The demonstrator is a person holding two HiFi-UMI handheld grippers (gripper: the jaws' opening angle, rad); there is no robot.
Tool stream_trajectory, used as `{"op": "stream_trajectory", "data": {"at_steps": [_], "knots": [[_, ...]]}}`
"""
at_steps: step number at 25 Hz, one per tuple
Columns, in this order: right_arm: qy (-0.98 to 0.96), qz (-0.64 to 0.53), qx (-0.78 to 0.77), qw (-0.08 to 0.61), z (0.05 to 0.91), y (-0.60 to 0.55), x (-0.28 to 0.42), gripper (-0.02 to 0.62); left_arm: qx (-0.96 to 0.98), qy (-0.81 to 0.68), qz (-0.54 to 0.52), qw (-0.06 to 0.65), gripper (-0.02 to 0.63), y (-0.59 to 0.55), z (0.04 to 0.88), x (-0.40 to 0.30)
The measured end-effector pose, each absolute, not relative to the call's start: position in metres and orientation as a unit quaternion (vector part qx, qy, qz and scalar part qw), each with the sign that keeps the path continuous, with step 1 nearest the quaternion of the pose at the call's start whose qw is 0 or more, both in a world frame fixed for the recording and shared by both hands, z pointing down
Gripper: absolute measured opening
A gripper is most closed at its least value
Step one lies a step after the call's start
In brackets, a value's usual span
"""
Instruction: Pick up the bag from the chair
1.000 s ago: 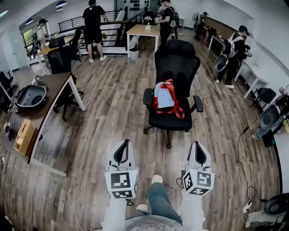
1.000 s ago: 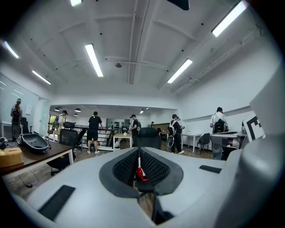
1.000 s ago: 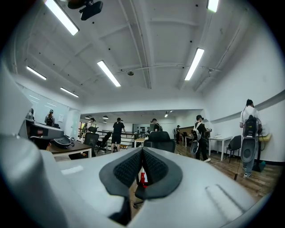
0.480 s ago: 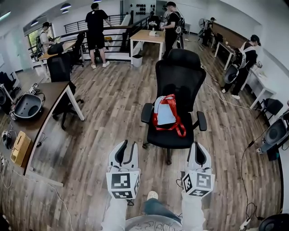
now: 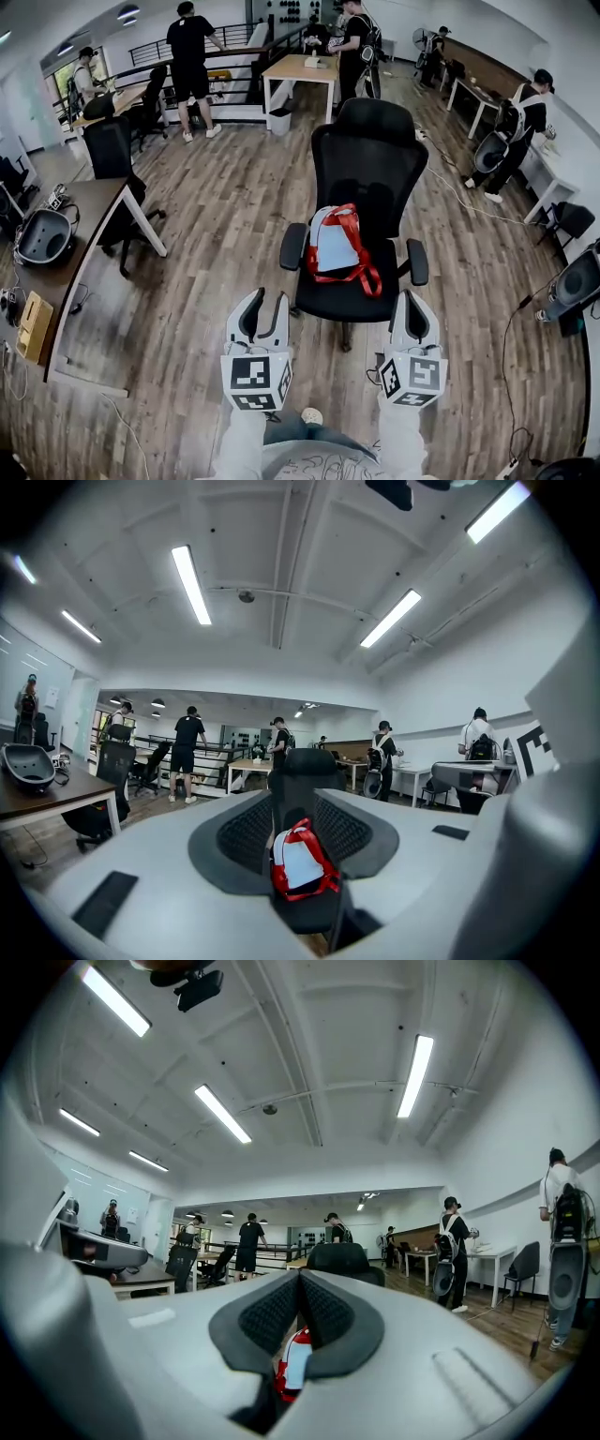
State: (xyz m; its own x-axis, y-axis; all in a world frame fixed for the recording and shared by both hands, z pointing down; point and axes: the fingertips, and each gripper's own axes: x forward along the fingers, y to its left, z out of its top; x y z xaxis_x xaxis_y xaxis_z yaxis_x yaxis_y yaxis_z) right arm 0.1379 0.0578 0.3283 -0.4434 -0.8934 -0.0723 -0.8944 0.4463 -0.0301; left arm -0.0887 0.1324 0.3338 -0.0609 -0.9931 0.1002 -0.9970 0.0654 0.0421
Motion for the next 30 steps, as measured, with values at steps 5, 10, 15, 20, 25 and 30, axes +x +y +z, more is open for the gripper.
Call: {"op": "stream_trajectory", "data": {"at_steps": [5,10,15,20,25,30], "knots": [[0.849,-0.006,-0.528,0.03,0.345,0.024,0.137,0.009,0.692,-0.719,0.033,0.063,0.127,0.093,0.35,-0.086],[0.842,-0.015,-0.538,0.024,0.356,-0.018,0.135,0.009,0.701,-0.709,0.043,0.072,0.127,0.047,0.364,-0.091],[0.833,-0.011,-0.552,0.025,0.359,-0.073,0.126,0.011,0.71,-0.698,0.042,0.078,0.127,-0.016,0.373,-0.104],[0.82,-0.012,-0.571,0.031,0.355,-0.139,0.114,0.009,0.723,-0.684,0.043,0.086,0.127,-0.089,0.378,-0.122],[0.806,-0.013,-0.591,0.025,0.356,-0.201,0.107,0.009,0.742,-0.66,0.056,0.1,0.127,-0.157,0.39,-0.132],[0.794,-0.017,-0.608,0.014,0.367,-0.252,0.104,0.009,0.764,-0.632,0.067,0.112,0.127,-0.215,0.409,-0.135]]}}
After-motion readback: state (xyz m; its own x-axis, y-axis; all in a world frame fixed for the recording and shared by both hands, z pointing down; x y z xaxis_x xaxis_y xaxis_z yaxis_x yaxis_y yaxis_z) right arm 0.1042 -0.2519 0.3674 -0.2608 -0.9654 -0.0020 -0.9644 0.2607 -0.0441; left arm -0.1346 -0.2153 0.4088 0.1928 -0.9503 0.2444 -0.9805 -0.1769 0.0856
